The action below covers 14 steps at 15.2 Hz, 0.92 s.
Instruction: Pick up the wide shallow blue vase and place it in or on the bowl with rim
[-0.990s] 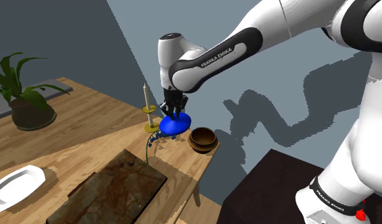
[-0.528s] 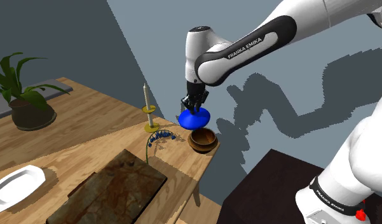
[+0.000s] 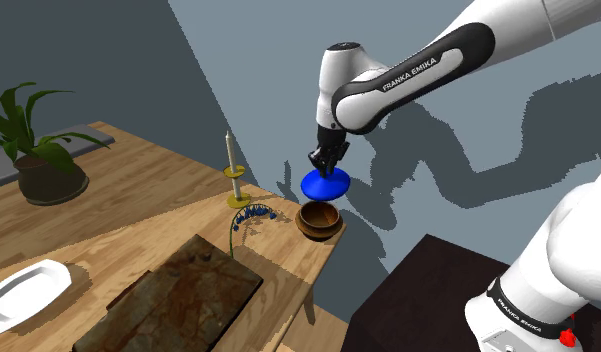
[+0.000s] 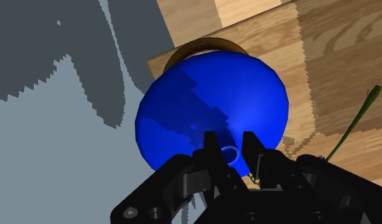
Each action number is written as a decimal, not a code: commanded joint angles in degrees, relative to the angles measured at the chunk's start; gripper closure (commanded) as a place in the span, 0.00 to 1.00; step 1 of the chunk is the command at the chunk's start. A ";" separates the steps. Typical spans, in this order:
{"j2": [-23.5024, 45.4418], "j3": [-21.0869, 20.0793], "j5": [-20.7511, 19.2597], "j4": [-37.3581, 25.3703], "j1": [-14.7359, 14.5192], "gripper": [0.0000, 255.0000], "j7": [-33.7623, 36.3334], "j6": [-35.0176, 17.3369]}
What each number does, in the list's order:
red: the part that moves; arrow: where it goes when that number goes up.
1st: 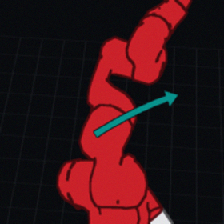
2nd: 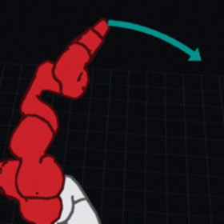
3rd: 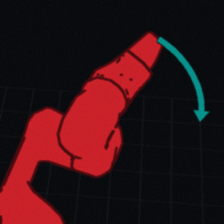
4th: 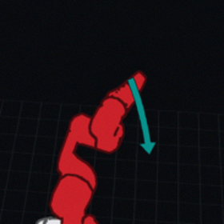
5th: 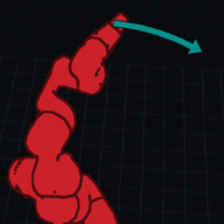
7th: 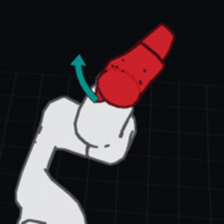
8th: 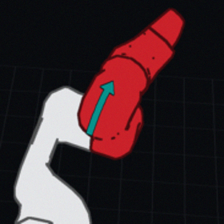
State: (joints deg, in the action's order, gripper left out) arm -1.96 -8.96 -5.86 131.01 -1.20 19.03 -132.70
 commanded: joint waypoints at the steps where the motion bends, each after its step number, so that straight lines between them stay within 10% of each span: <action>1: 0.68 0.07 -0.27 0.77 0.09 1.00 0.12 -1.47; 14: 7.70 0.39 -3.37 3.77 0.11 1.00 2.87 -11.26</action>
State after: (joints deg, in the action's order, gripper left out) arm 5.12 -8.59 -8.90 134.58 -1.04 21.56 -143.11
